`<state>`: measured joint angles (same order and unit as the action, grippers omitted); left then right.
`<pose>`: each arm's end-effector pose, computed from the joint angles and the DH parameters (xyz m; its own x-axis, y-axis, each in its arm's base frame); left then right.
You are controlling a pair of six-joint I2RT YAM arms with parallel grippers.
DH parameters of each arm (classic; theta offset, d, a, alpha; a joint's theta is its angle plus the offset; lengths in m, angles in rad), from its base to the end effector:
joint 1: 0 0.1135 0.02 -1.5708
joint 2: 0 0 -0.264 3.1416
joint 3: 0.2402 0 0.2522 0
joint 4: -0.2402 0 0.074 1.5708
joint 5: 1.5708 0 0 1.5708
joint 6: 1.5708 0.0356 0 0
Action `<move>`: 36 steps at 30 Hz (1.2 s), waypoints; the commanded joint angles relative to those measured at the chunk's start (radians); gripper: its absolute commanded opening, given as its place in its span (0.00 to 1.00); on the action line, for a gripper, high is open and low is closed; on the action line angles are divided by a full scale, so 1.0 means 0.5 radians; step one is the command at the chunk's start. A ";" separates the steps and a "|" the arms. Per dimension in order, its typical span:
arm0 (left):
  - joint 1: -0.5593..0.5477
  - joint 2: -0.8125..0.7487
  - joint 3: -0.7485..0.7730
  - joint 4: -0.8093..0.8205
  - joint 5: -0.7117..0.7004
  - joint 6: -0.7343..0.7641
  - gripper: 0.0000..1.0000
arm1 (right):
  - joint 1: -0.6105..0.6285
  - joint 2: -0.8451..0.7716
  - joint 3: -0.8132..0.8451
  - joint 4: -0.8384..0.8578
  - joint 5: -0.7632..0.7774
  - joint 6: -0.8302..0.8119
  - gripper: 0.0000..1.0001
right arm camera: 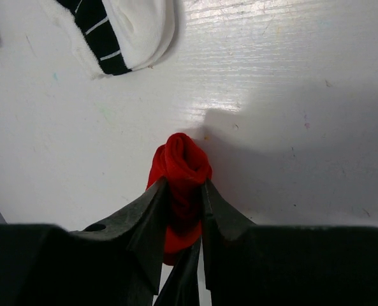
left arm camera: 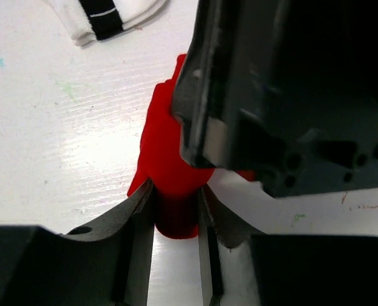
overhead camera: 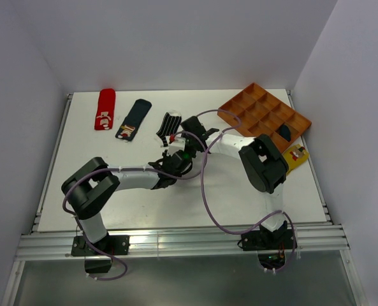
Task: Roll the socks
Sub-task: Roll the sock at the center of the board.
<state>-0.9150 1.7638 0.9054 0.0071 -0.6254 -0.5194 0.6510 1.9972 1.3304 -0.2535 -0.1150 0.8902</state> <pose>0.2263 -0.2599 0.1491 -0.6003 0.1203 -0.7906 0.1259 0.9905 0.0551 0.3356 0.2608 0.1625 -0.9091 0.2780 -0.3101 0.0784 0.8455 0.5281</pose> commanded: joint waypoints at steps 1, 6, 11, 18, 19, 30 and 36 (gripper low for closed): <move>0.115 0.001 -0.050 -0.195 0.290 -0.081 0.01 | 0.033 -0.141 -0.065 -0.012 0.009 -0.022 0.33; 0.225 -0.097 -0.074 -0.177 0.591 -0.161 0.01 | 0.029 -0.224 -0.160 0.093 0.055 0.027 0.46; 0.342 -0.147 -0.108 -0.134 0.906 -0.259 0.01 | 0.026 -0.273 -0.225 0.123 0.067 0.094 0.48; 0.468 -0.134 -0.163 -0.033 1.192 -0.434 0.01 | 0.033 -0.313 -0.381 0.268 0.052 0.226 0.50; 0.480 -0.131 -0.169 -0.033 1.223 -0.446 0.01 | 0.036 -0.316 -0.403 0.295 0.040 0.241 0.51; 0.667 -0.125 -0.338 0.286 1.573 -0.658 0.01 | 0.045 -0.249 -0.513 0.501 -0.080 0.278 0.53; 0.741 -0.110 -0.409 0.382 1.686 -0.722 0.01 | 0.066 -0.175 -0.476 0.489 -0.117 0.220 0.53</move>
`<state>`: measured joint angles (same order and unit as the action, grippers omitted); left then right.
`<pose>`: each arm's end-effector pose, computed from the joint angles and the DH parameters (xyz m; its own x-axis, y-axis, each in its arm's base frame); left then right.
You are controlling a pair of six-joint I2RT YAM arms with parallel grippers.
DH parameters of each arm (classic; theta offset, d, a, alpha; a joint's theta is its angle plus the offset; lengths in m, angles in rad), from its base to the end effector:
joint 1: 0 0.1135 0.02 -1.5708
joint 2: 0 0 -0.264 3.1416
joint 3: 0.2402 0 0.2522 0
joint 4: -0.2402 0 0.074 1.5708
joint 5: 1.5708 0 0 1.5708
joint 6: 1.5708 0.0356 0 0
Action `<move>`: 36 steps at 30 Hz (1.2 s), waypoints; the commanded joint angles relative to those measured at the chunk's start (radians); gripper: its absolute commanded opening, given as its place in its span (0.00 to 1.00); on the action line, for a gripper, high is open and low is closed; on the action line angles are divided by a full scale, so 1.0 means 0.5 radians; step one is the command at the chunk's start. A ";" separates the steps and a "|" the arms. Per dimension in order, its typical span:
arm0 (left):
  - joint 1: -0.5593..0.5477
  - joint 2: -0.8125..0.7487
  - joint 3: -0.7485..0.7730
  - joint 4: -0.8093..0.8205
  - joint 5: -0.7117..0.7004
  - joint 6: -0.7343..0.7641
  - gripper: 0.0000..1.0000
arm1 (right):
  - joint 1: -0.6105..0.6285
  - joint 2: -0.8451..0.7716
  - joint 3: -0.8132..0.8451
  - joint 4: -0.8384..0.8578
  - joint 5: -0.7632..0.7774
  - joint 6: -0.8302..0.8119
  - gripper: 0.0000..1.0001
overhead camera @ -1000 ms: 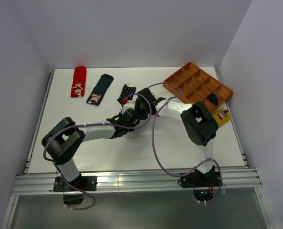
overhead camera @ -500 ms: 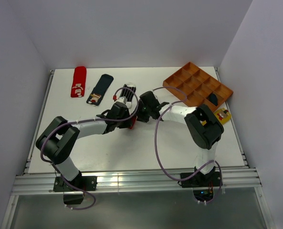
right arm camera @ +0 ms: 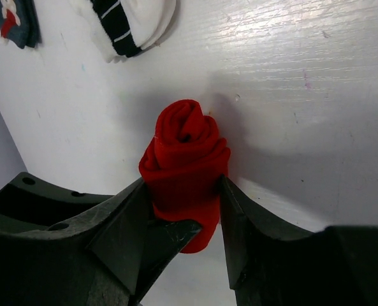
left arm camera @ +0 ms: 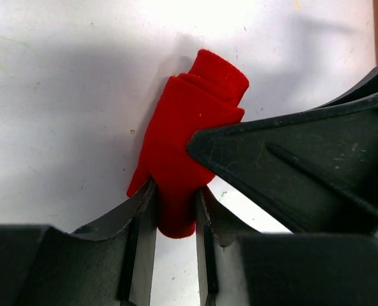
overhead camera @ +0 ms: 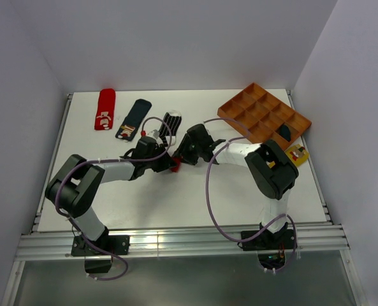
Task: Roll the socks
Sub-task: Roll the sock at the center of the board.
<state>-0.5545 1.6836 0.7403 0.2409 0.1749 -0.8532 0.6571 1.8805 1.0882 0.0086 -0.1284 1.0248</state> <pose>0.2733 -0.1766 0.1423 -0.8369 -0.3544 -0.4172 0.0014 0.7608 -0.6490 0.3081 0.2434 0.1555 -0.8693 0.3998 -0.2906 0.1258 0.7475 0.6523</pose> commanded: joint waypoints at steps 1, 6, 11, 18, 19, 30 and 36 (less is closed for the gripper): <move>0.026 0.050 -0.085 -0.071 0.092 -0.061 0.01 | 0.072 0.071 0.023 -0.054 -0.093 -0.071 0.53; 0.060 0.050 -0.106 -0.022 0.162 -0.094 0.01 | 0.125 0.175 0.103 -0.161 -0.078 -0.123 0.54; 0.081 0.060 -0.143 0.040 0.212 -0.122 0.01 | 0.137 0.252 0.158 -0.207 -0.066 -0.169 0.56; 0.112 0.093 -0.198 0.132 0.279 -0.153 0.01 | 0.180 0.414 0.339 -0.468 0.002 -0.279 0.60; 0.115 0.106 -0.204 0.138 0.288 -0.156 0.01 | 0.189 0.433 0.361 -0.495 0.002 -0.298 0.61; 0.127 0.115 -0.226 0.153 0.270 -0.141 0.01 | 0.266 0.691 0.735 -0.971 0.177 -0.479 0.61; 0.139 0.109 -0.247 0.153 0.248 -0.131 0.01 | 0.327 0.767 0.888 -1.158 0.318 -0.620 0.54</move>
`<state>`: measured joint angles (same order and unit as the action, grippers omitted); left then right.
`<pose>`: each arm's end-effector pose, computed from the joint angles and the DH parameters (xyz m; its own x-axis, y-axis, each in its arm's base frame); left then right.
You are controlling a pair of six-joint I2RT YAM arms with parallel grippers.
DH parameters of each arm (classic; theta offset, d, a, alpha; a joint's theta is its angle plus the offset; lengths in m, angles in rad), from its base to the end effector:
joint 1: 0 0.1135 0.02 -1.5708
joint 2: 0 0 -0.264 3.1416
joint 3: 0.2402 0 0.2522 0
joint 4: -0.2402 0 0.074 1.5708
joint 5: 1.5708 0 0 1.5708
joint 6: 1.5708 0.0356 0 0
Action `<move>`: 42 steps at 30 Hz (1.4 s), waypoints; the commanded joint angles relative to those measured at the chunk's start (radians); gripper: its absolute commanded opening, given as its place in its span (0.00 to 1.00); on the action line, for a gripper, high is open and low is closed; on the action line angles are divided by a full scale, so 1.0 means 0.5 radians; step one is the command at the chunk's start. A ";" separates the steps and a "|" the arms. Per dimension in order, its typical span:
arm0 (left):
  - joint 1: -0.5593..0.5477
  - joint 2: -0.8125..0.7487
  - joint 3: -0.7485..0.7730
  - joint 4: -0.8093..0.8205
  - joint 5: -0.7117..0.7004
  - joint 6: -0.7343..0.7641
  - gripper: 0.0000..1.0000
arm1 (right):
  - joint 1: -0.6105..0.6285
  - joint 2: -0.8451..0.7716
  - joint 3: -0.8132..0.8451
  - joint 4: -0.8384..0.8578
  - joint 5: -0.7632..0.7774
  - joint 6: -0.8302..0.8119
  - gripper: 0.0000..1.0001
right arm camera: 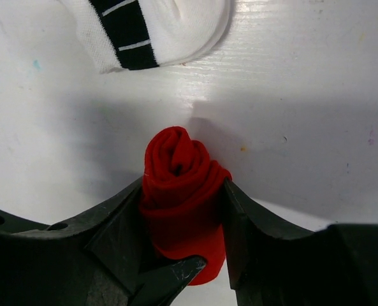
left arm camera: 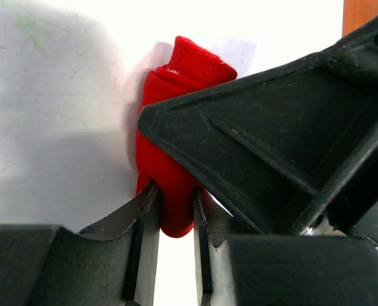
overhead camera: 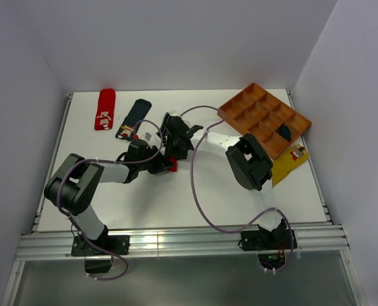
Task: Roll the socks
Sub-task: Roll the sock at the center of the board, then pick up the sock at the center of the board.
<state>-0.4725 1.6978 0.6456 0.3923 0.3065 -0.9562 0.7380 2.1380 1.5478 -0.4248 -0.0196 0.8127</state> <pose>0.2731 -0.1517 0.1262 -0.8427 -0.4441 -0.3044 -0.0734 0.6549 -0.7521 0.3373 0.3077 0.1566 -0.9261 0.1391 -0.3507 -0.0114 0.9188 0.3946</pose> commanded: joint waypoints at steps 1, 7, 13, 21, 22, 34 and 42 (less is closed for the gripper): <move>-0.025 0.080 -0.058 -0.150 -0.018 0.078 0.01 | 0.175 0.264 -0.019 -0.316 0.104 -0.211 0.54; -0.012 0.093 -0.079 -0.122 -0.027 0.072 0.01 | 0.227 0.363 0.116 -0.427 0.085 -0.306 0.50; -0.003 0.068 -0.101 -0.088 -0.024 0.062 0.03 | 0.245 0.418 0.175 -0.470 0.048 -0.374 0.18; -0.003 -0.312 -0.135 -0.333 -0.238 0.121 0.47 | 0.169 0.155 -0.033 -0.405 0.202 -0.475 0.00; -0.003 -0.367 -0.135 -0.373 -0.272 0.136 0.48 | 0.150 0.054 -0.061 -0.378 0.269 -0.493 0.00; 0.049 -1.140 0.224 -1.278 -0.855 0.372 0.69 | -0.328 -0.603 -0.353 -0.289 0.361 -0.895 0.00; 0.248 -1.435 0.611 -1.702 -1.202 0.556 0.94 | -0.819 -0.855 -0.215 -0.356 0.720 -1.324 0.00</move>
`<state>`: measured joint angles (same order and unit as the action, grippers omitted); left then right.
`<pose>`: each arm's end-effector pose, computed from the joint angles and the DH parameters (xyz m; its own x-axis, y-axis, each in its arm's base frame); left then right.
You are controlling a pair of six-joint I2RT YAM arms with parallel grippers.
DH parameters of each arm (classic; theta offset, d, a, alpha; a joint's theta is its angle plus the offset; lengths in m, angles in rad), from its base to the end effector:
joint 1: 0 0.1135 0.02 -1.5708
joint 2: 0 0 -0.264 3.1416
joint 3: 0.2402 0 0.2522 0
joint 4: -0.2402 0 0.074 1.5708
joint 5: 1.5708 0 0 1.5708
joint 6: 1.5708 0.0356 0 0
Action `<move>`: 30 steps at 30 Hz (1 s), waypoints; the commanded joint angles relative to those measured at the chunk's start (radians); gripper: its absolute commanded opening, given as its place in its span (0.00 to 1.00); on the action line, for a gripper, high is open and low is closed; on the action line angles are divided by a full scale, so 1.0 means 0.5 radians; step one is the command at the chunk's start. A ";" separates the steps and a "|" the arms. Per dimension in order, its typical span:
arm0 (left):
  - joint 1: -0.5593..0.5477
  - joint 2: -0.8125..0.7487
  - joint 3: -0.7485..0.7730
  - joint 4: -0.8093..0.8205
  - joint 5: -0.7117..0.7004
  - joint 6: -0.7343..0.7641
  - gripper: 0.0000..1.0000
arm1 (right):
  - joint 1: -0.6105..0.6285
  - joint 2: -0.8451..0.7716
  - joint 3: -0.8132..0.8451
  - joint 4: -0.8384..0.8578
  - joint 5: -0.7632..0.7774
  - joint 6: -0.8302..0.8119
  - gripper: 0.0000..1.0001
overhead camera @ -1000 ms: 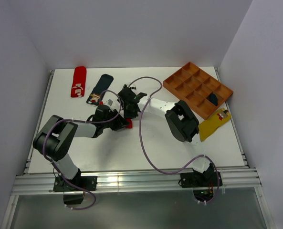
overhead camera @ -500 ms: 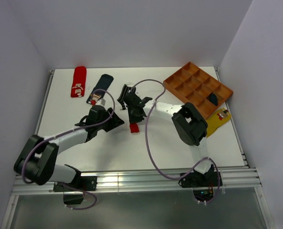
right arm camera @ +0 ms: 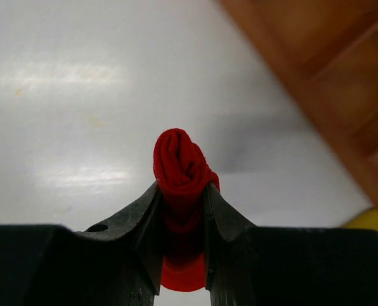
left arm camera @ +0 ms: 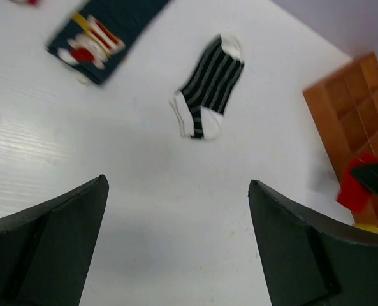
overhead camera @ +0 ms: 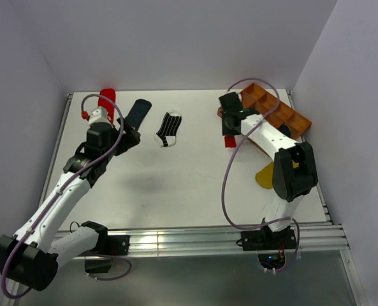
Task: Roll the socks
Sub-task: Pick up the sock at the center of the board, then place the sock in the storage box.
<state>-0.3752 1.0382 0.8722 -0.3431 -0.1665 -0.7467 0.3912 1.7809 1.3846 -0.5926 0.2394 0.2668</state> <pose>0.2187 -0.0798 0.3065 -0.4868 -0.5282 -0.6957 -0.1416 0.8337 -0.5338 0.3581 0.1386 0.2418 -0.8109 -0.0574 -0.5824 -0.0375 0.9982 -0.0462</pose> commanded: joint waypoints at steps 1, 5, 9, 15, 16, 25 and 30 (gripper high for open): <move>0.090 -0.143 0.185 -0.243 -0.296 0.195 0.98 | -0.187 -0.174 0.118 0.016 0.196 -0.266 0.00; 0.143 -0.290 0.317 -0.268 -0.577 0.370 1.00 | -0.533 -0.193 0.197 0.099 0.129 -0.340 0.00; 0.143 -0.361 0.314 -0.231 -0.896 0.518 0.99 | -0.684 -0.135 0.228 0.197 0.196 -0.454 0.00; 0.134 -0.582 0.026 0.002 -0.919 0.668 0.99 | -0.837 -0.080 0.017 0.559 0.166 -0.754 0.00; 0.122 -0.619 -0.032 0.023 -0.922 0.677 1.00 | -0.853 -0.074 -0.017 0.590 0.144 -0.797 0.00; -0.010 -0.708 -0.204 0.174 -1.004 0.766 0.99 | -0.930 -0.098 -0.351 0.814 0.129 -0.865 0.00; -0.047 -0.720 -0.223 0.183 -1.020 0.776 0.99 | -0.957 -0.058 -0.440 0.875 0.098 -0.877 0.00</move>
<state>-0.3897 0.6971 0.7654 -0.3016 -0.6525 -0.3836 -0.0784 1.7462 1.1637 -0.2382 0.2855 -0.1513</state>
